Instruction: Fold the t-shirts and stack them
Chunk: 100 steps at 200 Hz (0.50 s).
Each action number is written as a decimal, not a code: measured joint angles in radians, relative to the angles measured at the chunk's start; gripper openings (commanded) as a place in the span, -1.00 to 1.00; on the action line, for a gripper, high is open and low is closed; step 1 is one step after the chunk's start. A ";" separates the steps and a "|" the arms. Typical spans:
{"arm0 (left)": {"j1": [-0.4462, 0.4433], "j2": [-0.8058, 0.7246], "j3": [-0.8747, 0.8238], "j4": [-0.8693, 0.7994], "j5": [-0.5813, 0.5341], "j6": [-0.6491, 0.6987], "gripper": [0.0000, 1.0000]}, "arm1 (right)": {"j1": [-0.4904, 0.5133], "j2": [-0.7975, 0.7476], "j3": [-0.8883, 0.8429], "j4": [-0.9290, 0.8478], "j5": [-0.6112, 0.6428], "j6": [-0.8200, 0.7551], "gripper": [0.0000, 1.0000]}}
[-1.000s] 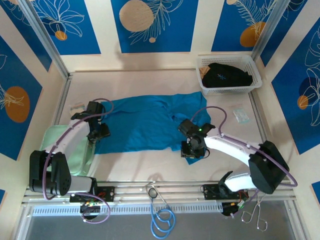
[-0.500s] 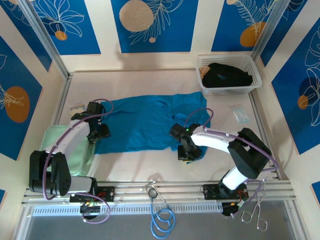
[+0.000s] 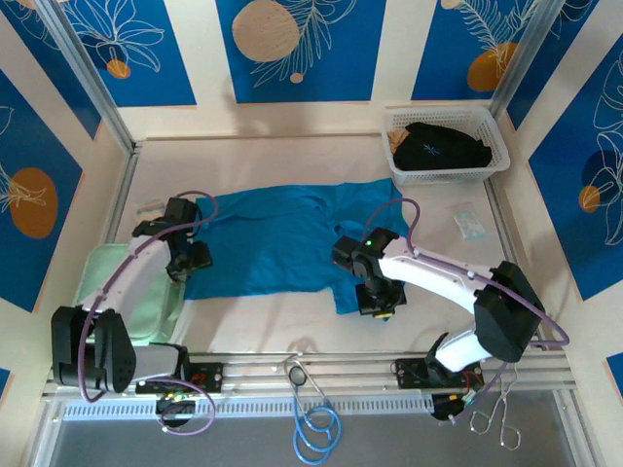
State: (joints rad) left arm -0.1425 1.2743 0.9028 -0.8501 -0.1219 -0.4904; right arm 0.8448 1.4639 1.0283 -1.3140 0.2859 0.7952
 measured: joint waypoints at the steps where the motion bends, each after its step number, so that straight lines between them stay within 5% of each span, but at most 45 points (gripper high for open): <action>1: 0.000 -0.003 -0.001 0.000 0.001 -0.002 0.09 | 0.000 0.001 0.000 -0.003 0.002 0.000 -1.00; 100: 0.000 -0.120 -0.145 -0.056 -0.002 -0.212 -0.10 | -0.090 0.035 -0.002 0.010 0.059 -0.068 -1.00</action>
State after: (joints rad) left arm -0.1425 1.1545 0.7582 -0.9066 -0.1234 -0.7025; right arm 0.7544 1.4986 1.0267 -1.3045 0.3450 0.7277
